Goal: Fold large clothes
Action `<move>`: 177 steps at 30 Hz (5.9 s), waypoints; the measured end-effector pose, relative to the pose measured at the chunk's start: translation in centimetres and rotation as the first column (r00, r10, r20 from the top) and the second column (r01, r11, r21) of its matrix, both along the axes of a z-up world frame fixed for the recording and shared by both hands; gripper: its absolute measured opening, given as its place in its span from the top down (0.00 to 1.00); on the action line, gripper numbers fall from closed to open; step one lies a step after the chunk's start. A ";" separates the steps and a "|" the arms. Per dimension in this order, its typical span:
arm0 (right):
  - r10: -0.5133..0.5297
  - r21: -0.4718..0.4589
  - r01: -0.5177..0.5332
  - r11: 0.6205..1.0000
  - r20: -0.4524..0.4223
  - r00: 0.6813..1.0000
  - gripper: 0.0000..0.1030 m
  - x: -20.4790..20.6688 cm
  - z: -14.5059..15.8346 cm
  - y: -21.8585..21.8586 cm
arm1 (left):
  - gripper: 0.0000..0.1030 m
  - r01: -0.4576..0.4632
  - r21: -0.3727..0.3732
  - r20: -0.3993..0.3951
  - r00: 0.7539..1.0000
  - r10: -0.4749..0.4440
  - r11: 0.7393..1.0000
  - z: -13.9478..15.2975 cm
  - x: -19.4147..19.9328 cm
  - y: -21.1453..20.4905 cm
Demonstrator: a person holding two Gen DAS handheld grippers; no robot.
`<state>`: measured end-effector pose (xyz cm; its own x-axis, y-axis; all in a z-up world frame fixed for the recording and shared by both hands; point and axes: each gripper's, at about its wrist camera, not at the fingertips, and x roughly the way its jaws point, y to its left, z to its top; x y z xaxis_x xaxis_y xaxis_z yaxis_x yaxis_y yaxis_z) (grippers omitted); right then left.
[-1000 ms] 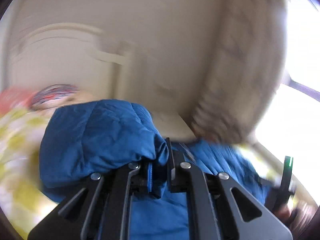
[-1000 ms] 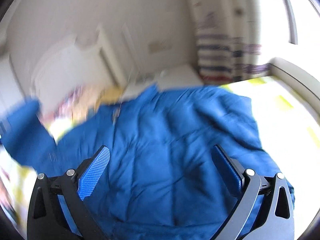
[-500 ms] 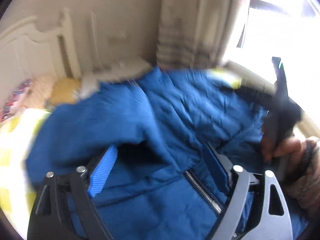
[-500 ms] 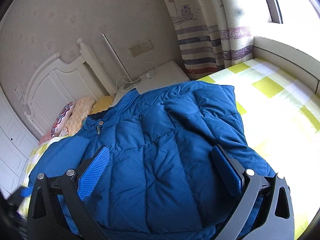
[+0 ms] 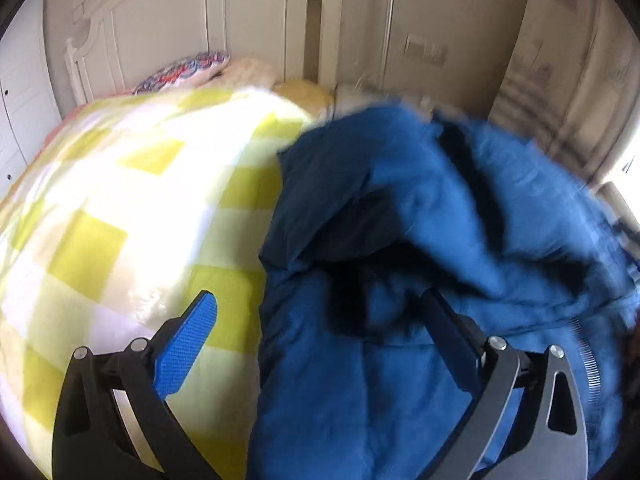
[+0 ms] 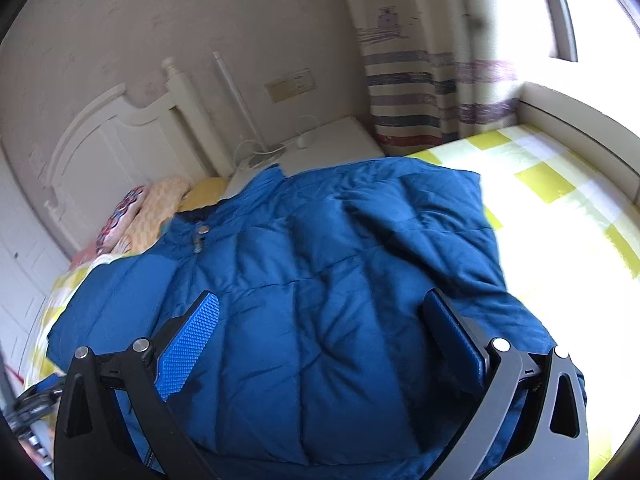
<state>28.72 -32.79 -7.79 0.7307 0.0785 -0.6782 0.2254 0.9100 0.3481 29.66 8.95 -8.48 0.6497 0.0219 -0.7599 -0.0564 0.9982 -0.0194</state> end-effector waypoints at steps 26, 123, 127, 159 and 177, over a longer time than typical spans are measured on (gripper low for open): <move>0.495 -0.414 -0.434 0.800 0.047 0.867 0.69 0.3 7.6 19.1 | 0.02 -0.007 -0.045 -0.012 1.000 0.006 0.999 -1.0 -0.2 0.6; 0.181 -0.317 -0.227 0.921 -0.168 0.969 0.15 0.9 -0.7 7.0 | 0.02 0.202 -0.049 0.064 0.978 -0.198 0.978 5.8 7.5 -7.2; 0.180 -0.318 -0.225 0.921 -0.167 0.970 0.15 0.9 -0.7 7.0 | 0.02 0.243 0.064 -0.052 0.969 -0.240 0.968 2.6 6.6 -9.1; 0.171 -0.285 -0.202 0.937 -0.131 0.976 0.16 6.5 1.8 5.9 | 0.02 0.230 0.055 0.025 0.973 -0.231 0.972 0.3 5.7 -8.8; 0.046 -0.134 -0.082 0.988 -0.257 0.965 0.09 9.6 -2.8 -2.3 | 0.02 0.230 0.054 0.025 0.972 -0.232 0.972 0.3 5.6 -8.9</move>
